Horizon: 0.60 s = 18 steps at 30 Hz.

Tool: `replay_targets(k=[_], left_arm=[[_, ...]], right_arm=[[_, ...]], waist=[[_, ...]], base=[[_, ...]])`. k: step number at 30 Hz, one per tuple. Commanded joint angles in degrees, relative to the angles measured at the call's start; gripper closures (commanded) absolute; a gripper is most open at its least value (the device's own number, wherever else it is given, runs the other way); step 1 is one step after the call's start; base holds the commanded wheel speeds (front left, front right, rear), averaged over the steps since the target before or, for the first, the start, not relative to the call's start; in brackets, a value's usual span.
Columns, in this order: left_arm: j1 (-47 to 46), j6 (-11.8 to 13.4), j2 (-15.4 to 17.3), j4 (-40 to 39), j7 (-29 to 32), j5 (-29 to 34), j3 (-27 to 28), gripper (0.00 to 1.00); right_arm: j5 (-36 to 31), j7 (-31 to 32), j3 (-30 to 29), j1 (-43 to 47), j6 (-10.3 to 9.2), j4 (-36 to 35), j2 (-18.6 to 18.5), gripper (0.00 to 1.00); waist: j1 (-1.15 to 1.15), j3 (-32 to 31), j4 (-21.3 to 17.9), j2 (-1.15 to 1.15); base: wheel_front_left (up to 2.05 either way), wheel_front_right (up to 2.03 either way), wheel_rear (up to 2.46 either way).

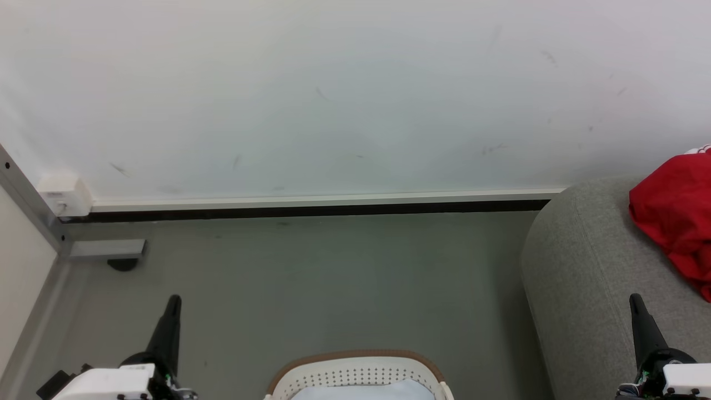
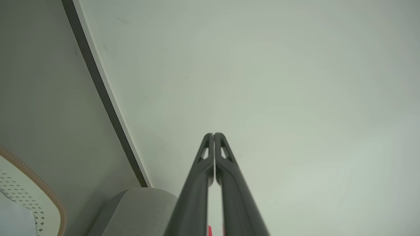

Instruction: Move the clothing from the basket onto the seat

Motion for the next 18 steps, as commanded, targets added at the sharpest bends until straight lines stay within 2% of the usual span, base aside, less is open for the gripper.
replay_targets(k=[1,10,18], left_arm=[[-0.7,0.0,0.1,-0.3,0.4,-1.8,0.3,1.0],[-1.2,0.1,0.1,-0.5,1.1,-4.6,0.7,1.0],[-1.2,0.1,0.1,-0.5,1.2,-4.6,0.7,1.0]], right_arm=[[1.4,0.5,-0.2,-0.6,-0.11,-0.3,-0.3,1.0],[4.7,1.1,-0.4,-1.0,-0.12,-0.6,-0.4,1.0],[4.7,1.1,-0.2,-1.0,-0.12,-0.6,-0.5,1.0]], waist=[[0.0,0.1,0.0,0.0],[0.0,0.4,0.2,0.0],[0.0,0.4,0.3,0.0]], base=[[0.0,0.0,0.0],[0.0,0.0,0.0],[0.0,0.0,0.0]])
